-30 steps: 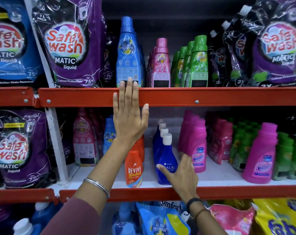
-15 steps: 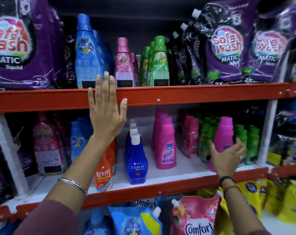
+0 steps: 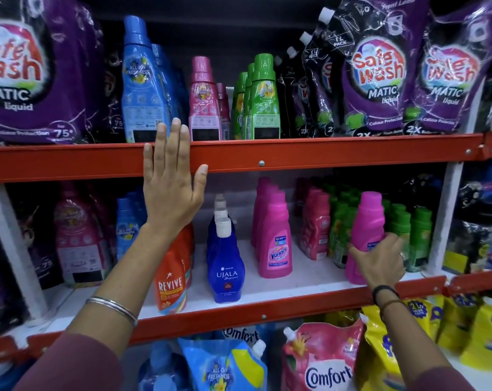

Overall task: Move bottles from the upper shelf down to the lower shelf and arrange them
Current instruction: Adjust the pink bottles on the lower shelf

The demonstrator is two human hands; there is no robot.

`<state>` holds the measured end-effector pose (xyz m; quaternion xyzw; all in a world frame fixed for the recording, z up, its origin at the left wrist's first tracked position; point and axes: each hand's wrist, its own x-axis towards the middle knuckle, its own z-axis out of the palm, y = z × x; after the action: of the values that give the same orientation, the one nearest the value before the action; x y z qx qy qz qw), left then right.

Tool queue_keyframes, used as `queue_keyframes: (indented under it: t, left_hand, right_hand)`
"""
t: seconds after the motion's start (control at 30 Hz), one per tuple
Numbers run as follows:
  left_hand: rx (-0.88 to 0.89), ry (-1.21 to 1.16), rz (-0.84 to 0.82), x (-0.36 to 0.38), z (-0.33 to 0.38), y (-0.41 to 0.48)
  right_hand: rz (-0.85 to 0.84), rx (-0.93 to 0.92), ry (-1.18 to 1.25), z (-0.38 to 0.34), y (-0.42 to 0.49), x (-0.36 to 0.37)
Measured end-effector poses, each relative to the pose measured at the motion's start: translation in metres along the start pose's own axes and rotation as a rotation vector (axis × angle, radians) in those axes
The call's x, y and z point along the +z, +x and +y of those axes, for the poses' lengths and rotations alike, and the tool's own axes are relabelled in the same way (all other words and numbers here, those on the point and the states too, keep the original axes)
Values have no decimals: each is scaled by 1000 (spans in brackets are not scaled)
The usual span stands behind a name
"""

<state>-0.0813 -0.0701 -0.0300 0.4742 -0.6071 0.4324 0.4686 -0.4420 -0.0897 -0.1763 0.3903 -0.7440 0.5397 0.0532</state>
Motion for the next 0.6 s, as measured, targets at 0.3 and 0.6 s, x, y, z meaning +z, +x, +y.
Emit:
queue_keyframes:
  t: [0.3,0.6]
  left_hand:
    - [4,-9,13,0,-1,0]
    - [20,-21,14,0,-3,0]
  right_hand:
    - [-87,-141,33,-65,-59,0]
    - [-215,-193,51,-87,-104,27]
